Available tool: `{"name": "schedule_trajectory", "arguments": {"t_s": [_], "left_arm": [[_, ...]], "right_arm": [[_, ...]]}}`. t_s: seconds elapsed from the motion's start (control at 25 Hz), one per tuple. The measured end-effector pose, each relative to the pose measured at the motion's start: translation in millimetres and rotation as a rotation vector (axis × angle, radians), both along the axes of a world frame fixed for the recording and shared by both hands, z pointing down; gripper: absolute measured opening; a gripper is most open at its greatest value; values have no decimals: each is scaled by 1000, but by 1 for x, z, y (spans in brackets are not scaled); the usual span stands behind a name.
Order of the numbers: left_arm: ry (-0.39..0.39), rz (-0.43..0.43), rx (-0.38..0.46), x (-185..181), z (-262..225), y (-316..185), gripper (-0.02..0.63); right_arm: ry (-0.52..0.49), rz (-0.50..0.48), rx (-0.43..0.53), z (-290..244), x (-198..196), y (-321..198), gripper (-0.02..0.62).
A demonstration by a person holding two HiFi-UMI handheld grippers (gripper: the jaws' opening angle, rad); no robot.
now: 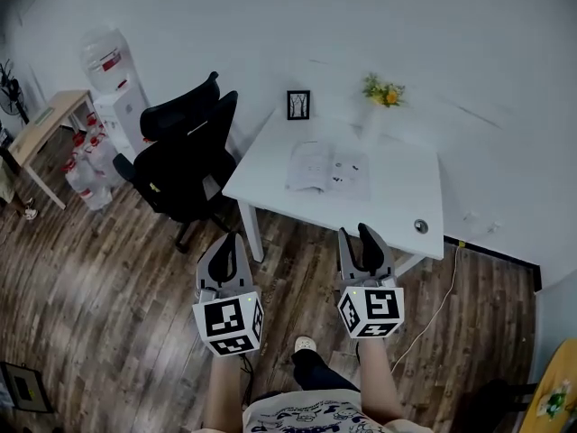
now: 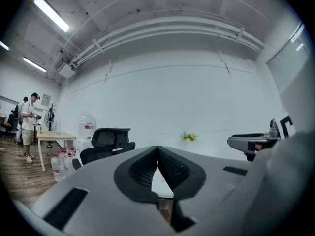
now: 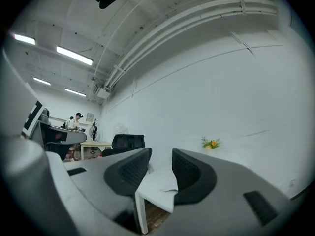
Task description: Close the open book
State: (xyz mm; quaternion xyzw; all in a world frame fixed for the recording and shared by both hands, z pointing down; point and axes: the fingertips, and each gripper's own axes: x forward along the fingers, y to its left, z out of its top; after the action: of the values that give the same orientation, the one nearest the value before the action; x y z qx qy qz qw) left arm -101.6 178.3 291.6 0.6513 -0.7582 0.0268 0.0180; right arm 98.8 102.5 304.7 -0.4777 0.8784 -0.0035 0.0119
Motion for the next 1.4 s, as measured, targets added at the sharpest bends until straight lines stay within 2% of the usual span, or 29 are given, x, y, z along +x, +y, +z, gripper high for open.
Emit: {"name": "schedule_trajectory", "arguments": {"t_s": [0.44, 0.88, 1.4], "left_arm": [[-10, -40, -5, 10, 0, -102, 23], [-4, -48, -51, 8, 19, -143, 23], [7, -14, -76, -22, 38, -208, 23]], "right_arm": [[8, -32, 5, 1, 10, -111, 141], [33, -69, -21, 21, 1, -149, 141], [36, -24, -53, 41, -25, -213, 140]]}}
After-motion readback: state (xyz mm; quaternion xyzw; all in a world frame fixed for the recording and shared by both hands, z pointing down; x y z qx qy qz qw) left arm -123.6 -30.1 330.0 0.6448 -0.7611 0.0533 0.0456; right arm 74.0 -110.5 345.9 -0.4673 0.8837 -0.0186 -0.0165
